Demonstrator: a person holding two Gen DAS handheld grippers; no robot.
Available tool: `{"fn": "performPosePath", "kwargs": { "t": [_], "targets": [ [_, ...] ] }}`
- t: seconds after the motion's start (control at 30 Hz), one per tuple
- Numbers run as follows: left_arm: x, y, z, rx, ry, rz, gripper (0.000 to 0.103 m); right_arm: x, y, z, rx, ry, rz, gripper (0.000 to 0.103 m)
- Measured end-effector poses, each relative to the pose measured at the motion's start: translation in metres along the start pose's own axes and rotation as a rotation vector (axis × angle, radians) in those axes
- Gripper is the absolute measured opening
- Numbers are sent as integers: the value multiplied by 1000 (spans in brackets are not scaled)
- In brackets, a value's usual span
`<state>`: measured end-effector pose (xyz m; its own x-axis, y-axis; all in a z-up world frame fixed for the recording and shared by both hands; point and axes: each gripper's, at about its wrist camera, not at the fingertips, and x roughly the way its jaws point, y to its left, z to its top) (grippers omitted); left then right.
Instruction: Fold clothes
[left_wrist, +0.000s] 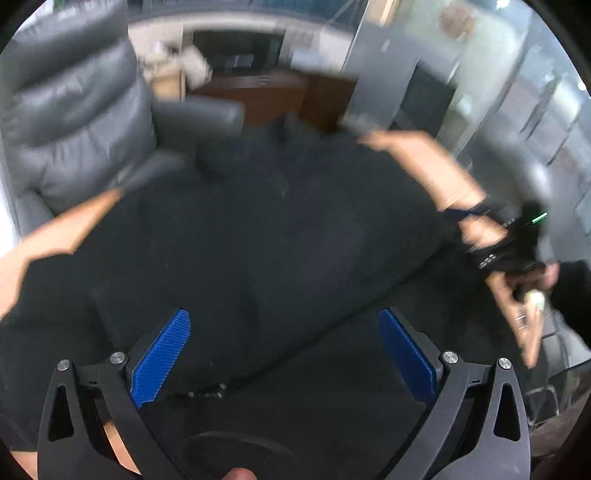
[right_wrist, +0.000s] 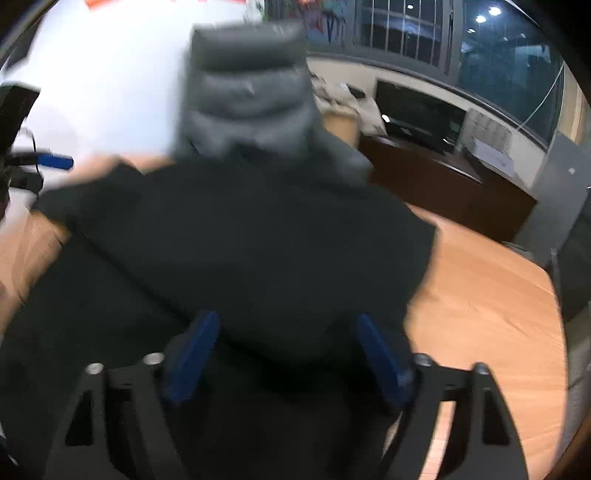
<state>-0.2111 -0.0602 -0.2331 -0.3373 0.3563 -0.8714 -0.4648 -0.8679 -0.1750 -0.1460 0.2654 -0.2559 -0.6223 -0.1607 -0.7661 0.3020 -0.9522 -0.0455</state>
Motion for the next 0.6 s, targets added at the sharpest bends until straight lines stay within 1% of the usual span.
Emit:
{"fn": "performPosePath", "kwargs": {
  "t": [0.03, 0.07, 0.1, 0.13, 0.17, 0.2, 0.27, 0.37, 0.43, 0.53, 0.6],
  "targets": [
    [16, 6, -1, -23, 40, 22, 103, 7, -8, -2, 20, -23, 4, 72],
    [30, 16, -4, -67, 77, 37, 103, 7, -15, -4, 38, -47, 8, 72],
    [35, 21, -7, -101, 81, 30, 103, 9, -22, -5, 55, -55, 7, 72],
    [38, 26, -10, -128, 73, 17, 103, 17, -28, -9, 71, -26, 18, 71],
    [37, 28, -13, -149, 43, 5, 103, 25, -34, -14, 89, 8, 31, 69],
    [36, 27, -14, -159, 29, 9, 103, 37, -33, -12, 87, 29, 39, 69],
    [36, 23, -15, -171, 20, 29, 103, 35, -37, -22, 65, 23, 32, 65],
    [27, 14, -10, -221, 16, 60, 103, 10, -29, -7, 68, -11, 62, 62],
    [5, 10, -10, -265, -47, 62, 103, -7, -23, 4, 71, -34, 84, 62],
    [-58, 18, -25, -382, -194, 82, 103, -32, -13, 21, 76, -69, 116, 63],
    [-101, 39, -47, -485, -250, 140, 103, -49, -7, 32, 79, -92, 137, 66]
  ]
}}
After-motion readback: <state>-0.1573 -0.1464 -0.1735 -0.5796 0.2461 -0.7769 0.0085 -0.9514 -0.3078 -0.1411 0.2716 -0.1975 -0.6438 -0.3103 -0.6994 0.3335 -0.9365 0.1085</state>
